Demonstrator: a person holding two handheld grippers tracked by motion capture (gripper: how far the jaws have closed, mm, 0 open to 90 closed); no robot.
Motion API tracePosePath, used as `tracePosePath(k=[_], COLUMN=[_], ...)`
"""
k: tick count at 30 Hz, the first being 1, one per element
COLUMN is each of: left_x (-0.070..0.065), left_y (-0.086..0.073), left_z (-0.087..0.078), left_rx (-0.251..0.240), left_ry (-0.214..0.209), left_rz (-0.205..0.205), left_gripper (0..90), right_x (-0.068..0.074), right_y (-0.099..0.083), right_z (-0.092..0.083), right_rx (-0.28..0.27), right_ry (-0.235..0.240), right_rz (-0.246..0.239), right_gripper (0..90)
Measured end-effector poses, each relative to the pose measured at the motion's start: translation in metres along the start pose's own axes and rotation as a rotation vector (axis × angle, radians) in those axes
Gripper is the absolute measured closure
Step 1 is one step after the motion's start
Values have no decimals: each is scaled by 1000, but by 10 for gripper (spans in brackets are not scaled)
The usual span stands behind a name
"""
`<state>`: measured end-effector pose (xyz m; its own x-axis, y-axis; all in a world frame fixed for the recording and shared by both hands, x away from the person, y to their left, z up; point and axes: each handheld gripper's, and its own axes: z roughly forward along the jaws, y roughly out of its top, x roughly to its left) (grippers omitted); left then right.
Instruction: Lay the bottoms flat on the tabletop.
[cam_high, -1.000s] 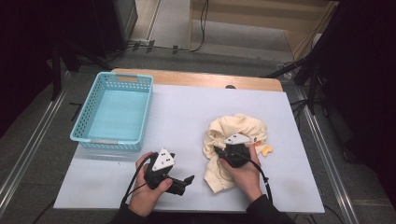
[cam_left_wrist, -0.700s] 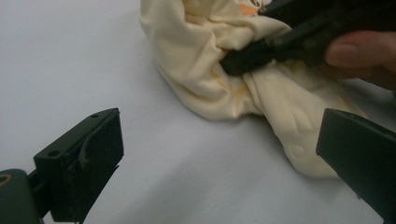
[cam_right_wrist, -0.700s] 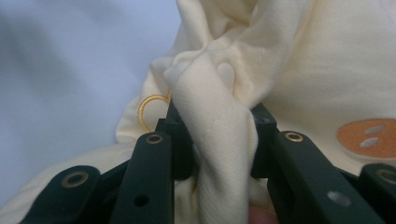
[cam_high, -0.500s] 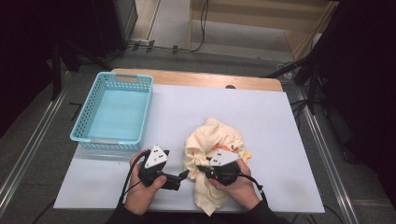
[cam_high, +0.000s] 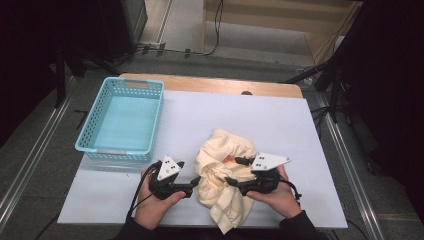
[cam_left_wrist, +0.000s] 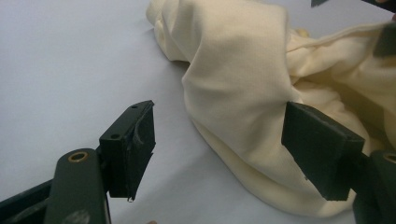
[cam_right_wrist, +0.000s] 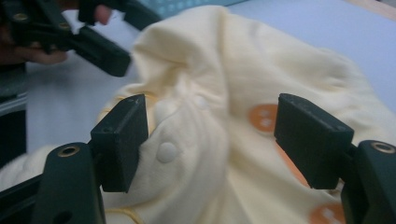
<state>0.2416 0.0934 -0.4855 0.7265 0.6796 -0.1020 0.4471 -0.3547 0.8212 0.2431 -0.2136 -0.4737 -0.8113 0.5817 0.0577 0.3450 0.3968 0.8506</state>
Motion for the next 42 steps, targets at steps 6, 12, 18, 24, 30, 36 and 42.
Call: tracePosePath(k=[6, 12, 18, 24, 30, 36, 42], left_x=[-2, -6, -8, -11, -13, -19, -45], left_y=[0, -1, -2, -3, 4, 13, 1], left_z=[4, 9, 14, 15, -5, -24, 6], left_rx=[-14, -10, -2, -1, -56, -110, 64], left_ry=[-28, -33, -41, -47, -7, -2, -185], left_rz=[-6, -1, -2, 19, 93, 174, 287], left_gripper=[312, 411, 521, 774, 843, 848, 848], right_x=[-35, -52, -59, -62, -61, -74, -90], right_y=[-15, -23, -32, -38, -32, -29, -51], right_z=[-16, -19, 3, 18, 2, -38, -32], right_rx=[-9, 10, 118, 191, 119, -5, 130], right_ry=[-64, -169, -308, -287, -369, -517, -540], right_rz=[123, 223, 302, 337, 299, 312, 362], right_gripper=[251, 280, 311, 591, 841, 847, 847])
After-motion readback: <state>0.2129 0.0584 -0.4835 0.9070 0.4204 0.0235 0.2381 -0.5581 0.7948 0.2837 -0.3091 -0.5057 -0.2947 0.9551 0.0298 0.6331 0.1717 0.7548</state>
